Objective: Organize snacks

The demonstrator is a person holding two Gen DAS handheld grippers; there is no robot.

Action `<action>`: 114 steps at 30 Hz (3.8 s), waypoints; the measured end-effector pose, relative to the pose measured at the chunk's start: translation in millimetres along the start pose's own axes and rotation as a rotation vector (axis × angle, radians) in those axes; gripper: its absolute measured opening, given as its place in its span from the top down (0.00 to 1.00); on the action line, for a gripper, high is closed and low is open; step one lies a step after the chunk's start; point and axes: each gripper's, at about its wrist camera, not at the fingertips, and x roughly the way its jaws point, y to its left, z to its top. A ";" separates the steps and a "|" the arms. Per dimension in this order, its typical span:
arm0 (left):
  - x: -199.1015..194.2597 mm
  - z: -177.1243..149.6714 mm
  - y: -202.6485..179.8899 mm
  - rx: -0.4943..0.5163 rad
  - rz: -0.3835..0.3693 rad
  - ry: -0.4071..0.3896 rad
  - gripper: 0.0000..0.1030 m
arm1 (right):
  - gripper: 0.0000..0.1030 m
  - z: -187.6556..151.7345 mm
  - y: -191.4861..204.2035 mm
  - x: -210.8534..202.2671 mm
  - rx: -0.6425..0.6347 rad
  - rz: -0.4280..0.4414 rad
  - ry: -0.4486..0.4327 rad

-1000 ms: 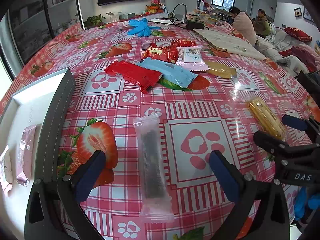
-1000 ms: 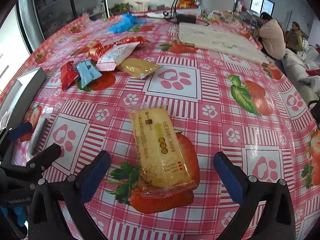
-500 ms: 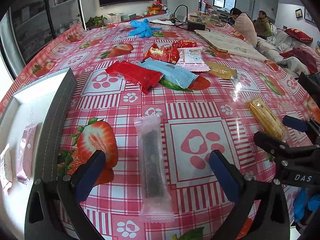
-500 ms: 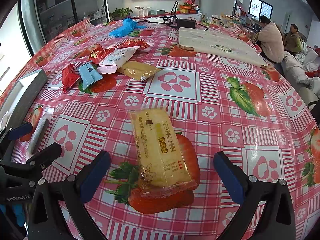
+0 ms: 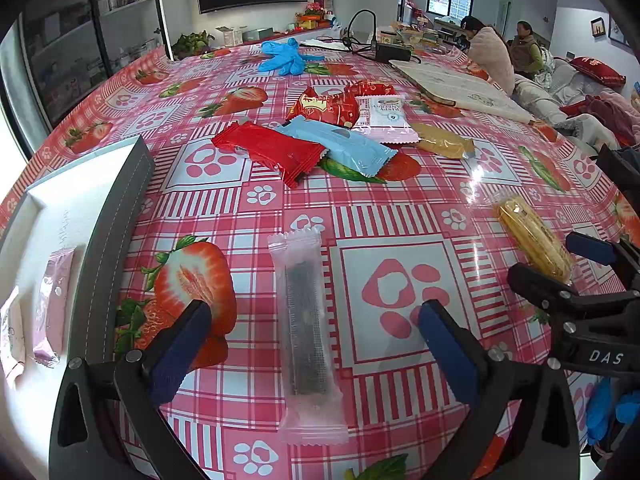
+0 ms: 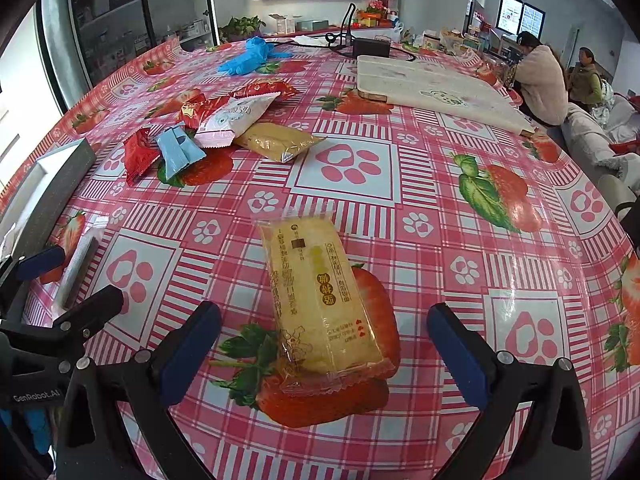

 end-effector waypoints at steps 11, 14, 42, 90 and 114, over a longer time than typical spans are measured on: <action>0.0 -0.5 0.4 0.000 0.000 0.000 0.00 | 0.00 -0.2 0.2 0.0 0.000 0.000 0.000; 0.1 -0.6 0.4 0.001 -0.001 0.000 0.00 | 0.00 -0.1 0.1 0.0 0.000 0.000 0.000; -0.2 -1.2 1.1 0.001 -0.001 -0.001 0.00 | 0.00 -0.2 0.3 -0.2 0.001 0.000 -0.001; -4.5 9.1 -16.8 0.056 -0.032 0.139 0.33 | 0.21 27.3 10.4 7.0 -0.045 0.019 0.212; -88.1 43.9 36.4 -0.059 -0.161 0.018 0.84 | 0.63 59.7 35.7 -52.3 0.039 0.236 0.129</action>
